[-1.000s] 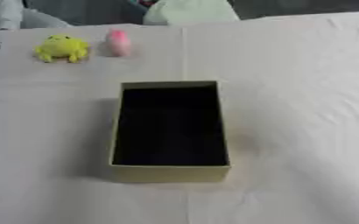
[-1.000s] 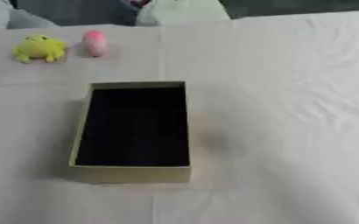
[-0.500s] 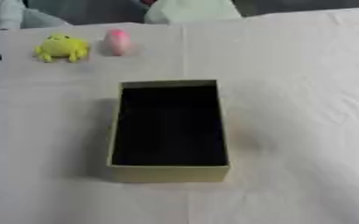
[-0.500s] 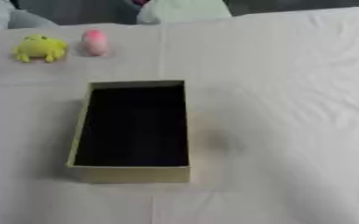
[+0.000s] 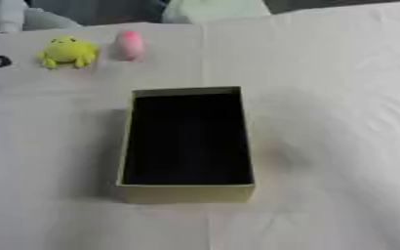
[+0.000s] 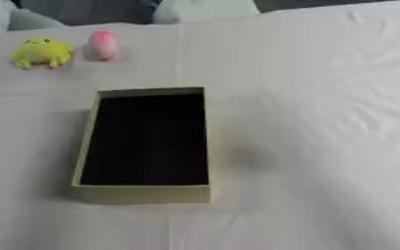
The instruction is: Pick up objects on the table and place them in the box.
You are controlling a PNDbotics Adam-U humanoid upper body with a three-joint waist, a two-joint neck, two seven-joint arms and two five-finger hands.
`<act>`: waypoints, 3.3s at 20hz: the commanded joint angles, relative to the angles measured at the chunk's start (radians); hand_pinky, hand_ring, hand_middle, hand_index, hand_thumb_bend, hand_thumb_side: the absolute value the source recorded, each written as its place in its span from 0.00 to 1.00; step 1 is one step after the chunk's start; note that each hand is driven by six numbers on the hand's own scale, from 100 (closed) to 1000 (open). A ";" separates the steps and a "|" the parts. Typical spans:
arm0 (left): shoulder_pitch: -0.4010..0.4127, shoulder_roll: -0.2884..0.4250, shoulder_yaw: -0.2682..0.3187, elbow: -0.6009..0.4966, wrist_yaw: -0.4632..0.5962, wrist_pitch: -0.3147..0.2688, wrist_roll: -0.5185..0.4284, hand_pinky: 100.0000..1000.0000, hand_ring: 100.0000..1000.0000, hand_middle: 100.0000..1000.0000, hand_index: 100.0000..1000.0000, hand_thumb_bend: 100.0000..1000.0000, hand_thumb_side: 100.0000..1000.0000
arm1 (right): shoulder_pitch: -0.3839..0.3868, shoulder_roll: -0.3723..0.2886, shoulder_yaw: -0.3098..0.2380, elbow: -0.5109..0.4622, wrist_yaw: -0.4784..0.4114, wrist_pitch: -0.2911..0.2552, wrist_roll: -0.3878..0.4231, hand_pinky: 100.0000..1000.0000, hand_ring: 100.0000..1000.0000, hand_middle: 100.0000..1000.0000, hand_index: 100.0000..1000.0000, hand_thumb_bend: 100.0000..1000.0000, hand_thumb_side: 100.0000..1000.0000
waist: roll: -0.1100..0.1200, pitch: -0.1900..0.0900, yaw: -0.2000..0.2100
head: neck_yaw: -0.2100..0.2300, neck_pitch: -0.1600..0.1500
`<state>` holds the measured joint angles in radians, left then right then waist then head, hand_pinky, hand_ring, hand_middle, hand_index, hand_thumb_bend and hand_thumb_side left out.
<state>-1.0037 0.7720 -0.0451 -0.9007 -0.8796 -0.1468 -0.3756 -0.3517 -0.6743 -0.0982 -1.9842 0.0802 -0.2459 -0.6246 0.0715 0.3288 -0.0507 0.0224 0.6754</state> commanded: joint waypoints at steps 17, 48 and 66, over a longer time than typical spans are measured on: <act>-0.055 -0.008 0.004 0.004 0.054 0.019 -0.042 0.91 0.92 0.89 1.00 0.53 0.02 | -0.021 -0.024 -0.012 -0.016 0.003 0.004 -0.010 0.77 0.70 0.65 0.78 0.06 1.00 | -0.016 0.004 0.035 | 0.052 -0.013; -0.136 -0.077 0.004 0.020 0.103 0.086 -0.062 0.93 0.97 0.89 0.99 0.46 0.00 | -0.054 -0.019 -0.008 -0.016 -0.007 -0.002 -0.013 0.77 0.70 0.65 0.78 0.12 1.00 | -0.016 0.050 -0.003 | 0.103 -0.089; -0.142 -0.062 0.020 0.032 0.095 0.089 -0.008 0.92 1.00 0.92 0.98 0.27 0.00 | -0.066 -0.020 -0.005 -0.016 -0.009 -0.007 -0.014 0.77 0.69 0.65 0.78 0.12 1.00 | -0.013 0.078 -0.019 | 0.131 -0.114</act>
<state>-1.1202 0.6734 -0.0381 -0.8606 -0.7853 -0.0570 -0.3892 -0.4055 -0.6732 -0.0980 -1.9842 0.0763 -0.2504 -0.6377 0.0599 0.4268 -0.0686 0.1485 0.5704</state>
